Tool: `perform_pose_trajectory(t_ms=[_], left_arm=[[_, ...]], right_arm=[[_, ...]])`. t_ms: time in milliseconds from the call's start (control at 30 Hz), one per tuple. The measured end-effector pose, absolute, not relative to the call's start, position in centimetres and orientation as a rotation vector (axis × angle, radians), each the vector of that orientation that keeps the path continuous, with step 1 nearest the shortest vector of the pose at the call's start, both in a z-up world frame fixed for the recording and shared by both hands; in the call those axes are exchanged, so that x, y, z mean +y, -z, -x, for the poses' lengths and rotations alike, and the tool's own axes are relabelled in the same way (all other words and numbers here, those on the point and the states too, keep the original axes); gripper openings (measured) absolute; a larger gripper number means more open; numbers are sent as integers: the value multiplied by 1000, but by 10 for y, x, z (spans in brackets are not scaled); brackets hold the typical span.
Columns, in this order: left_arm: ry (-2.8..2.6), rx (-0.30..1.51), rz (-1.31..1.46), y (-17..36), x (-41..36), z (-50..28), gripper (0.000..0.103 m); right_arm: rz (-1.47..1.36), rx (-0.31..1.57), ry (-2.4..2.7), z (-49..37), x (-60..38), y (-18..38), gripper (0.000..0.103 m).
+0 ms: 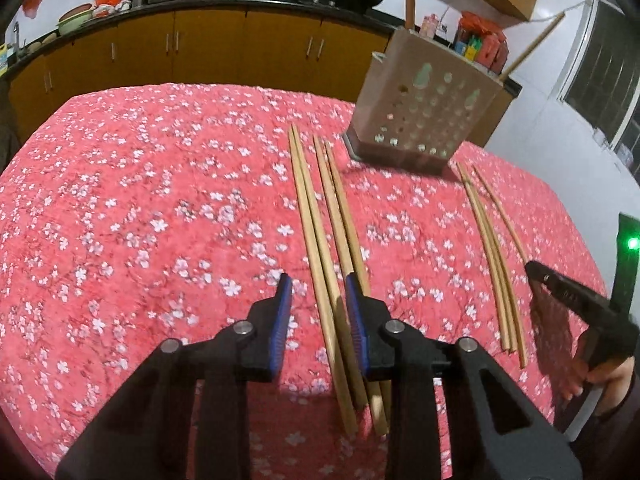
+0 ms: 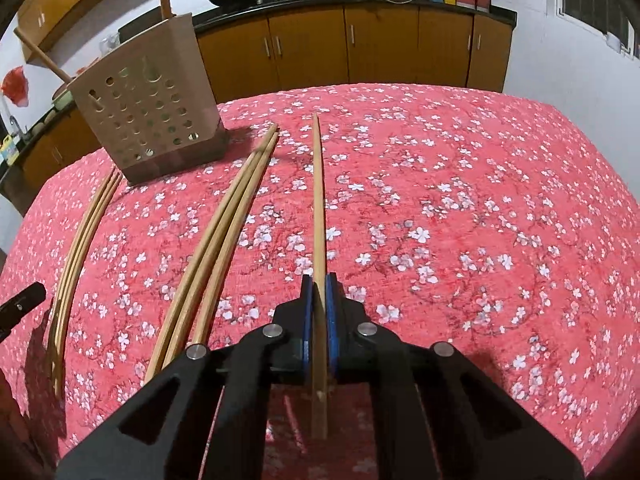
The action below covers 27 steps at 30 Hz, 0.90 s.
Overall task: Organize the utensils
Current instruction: 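Grasp another chopstick with the left tool while the right tool grasps one too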
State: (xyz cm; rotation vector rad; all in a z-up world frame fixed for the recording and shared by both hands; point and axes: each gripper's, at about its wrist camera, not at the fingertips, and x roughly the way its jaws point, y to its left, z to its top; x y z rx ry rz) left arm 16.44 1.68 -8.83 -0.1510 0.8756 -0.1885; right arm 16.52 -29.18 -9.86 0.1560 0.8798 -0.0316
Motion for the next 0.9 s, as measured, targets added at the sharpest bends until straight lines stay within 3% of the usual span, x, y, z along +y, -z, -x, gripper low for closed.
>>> perform_pose_trajectory(t_ms=[100,533,633,900], left_arm=[[184,900,130,94,14,-164,20],[136,900,73,101,5,-170,17],[114,895,61,103,5,-174,9],[50,891,78,102,30,-197,8]], right_arm=[[-157,880,29,-164,-292,98,8],[-115,876,0,-163,-284,98,8],[-107,874,-9,-163,-281,98,8],[-103,866,10,-167,-284,99,8]])
